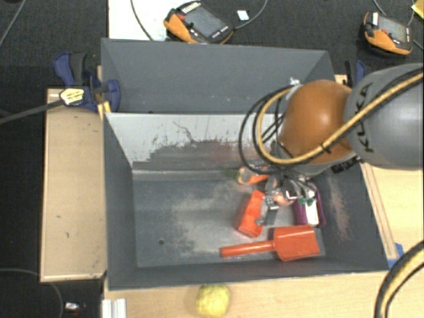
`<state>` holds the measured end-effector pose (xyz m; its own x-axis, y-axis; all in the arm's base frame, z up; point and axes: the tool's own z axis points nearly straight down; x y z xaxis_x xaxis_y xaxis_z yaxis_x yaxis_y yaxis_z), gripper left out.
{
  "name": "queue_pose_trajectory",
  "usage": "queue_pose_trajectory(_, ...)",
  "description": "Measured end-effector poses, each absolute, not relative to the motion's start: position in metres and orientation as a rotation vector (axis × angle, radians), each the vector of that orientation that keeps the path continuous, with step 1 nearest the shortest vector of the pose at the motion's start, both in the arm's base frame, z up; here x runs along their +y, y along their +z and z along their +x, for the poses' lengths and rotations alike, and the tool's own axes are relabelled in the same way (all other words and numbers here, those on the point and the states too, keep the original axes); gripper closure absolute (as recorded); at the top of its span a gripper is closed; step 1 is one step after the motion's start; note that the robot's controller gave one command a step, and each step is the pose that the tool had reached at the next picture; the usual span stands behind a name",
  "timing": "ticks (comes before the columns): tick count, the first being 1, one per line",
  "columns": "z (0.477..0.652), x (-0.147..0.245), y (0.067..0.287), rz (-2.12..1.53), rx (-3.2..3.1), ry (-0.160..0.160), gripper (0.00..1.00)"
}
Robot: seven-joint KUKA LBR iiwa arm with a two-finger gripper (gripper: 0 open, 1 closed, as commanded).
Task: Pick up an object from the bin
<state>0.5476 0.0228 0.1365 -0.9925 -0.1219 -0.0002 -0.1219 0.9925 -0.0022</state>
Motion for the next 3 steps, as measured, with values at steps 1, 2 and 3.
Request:
queue_pose_trajectory(1, 0.567, 0.034, 0.1, 0.063, 3.139, 0.005, 0.0)
queue_pose_trajectory(2, 0.573, 0.016, 0.13, -0.461, 3.099, -0.001, 0.0)
queue_pose_trajectory(3, 0.574, -0.008, 0.074, -0.366, 3.114, 0.006, 0.0)
